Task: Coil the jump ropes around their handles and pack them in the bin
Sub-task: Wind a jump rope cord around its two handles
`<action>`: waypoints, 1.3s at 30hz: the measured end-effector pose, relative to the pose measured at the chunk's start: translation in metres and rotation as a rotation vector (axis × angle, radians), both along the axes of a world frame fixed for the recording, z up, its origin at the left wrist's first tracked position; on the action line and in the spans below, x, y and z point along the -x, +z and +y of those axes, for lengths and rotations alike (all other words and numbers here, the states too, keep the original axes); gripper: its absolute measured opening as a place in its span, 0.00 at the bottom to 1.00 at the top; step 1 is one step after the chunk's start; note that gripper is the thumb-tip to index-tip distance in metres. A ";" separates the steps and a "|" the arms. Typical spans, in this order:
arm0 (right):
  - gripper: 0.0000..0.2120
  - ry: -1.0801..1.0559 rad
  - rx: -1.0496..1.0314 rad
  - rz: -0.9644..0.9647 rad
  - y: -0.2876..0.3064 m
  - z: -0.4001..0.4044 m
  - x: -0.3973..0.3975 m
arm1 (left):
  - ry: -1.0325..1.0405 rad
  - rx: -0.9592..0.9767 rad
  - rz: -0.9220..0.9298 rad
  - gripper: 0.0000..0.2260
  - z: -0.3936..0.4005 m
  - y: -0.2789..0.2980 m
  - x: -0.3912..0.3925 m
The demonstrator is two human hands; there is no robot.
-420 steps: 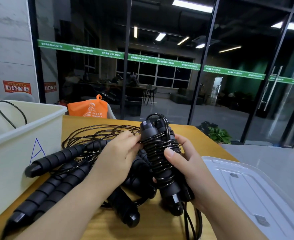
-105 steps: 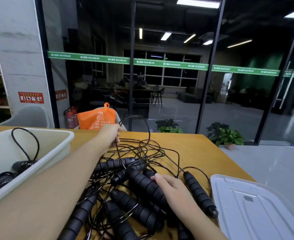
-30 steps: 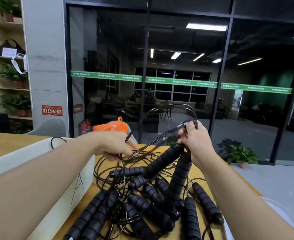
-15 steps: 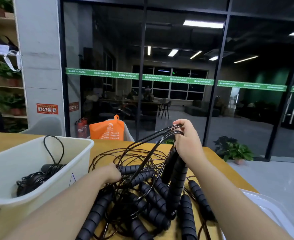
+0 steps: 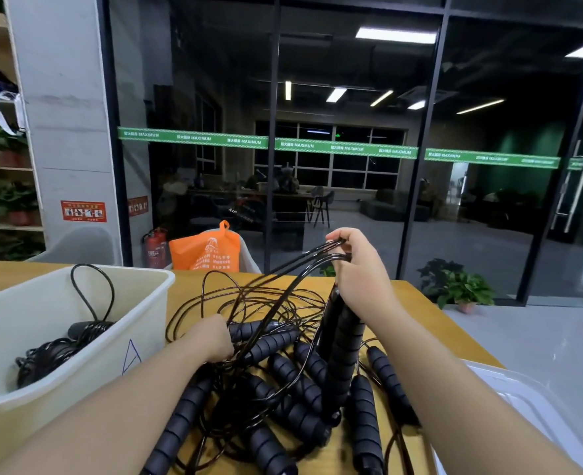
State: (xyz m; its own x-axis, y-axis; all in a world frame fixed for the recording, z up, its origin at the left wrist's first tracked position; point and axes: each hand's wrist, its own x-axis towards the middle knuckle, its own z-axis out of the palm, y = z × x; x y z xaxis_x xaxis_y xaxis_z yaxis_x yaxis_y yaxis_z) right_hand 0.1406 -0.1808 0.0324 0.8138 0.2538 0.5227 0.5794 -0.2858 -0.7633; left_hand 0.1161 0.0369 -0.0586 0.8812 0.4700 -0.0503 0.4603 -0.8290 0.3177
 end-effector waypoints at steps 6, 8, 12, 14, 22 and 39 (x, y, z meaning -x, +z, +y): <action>0.09 -0.065 -0.110 0.088 0.000 -0.011 -0.010 | -0.028 0.311 -0.380 0.06 -0.001 0.072 -0.002; 0.09 -0.075 -0.149 0.114 -0.001 -0.014 -0.014 | -0.051 0.265 -0.514 0.07 -0.001 0.100 -0.005; 0.11 -0.097 -0.162 0.144 -0.002 -0.018 -0.017 | -0.165 0.089 -0.552 0.15 0.004 0.133 -0.012; 0.16 -0.094 -0.148 0.144 -0.001 -0.019 -0.016 | -0.176 -0.012 -0.273 0.35 0.004 0.134 -0.013; 0.13 -0.006 -0.087 0.268 0.005 -0.015 -0.015 | -0.250 0.215 -0.101 0.13 -0.011 0.117 0.009; 0.12 0.298 -0.452 0.448 0.035 0.001 -0.002 | -0.467 0.624 -0.869 0.26 -0.083 0.048 0.044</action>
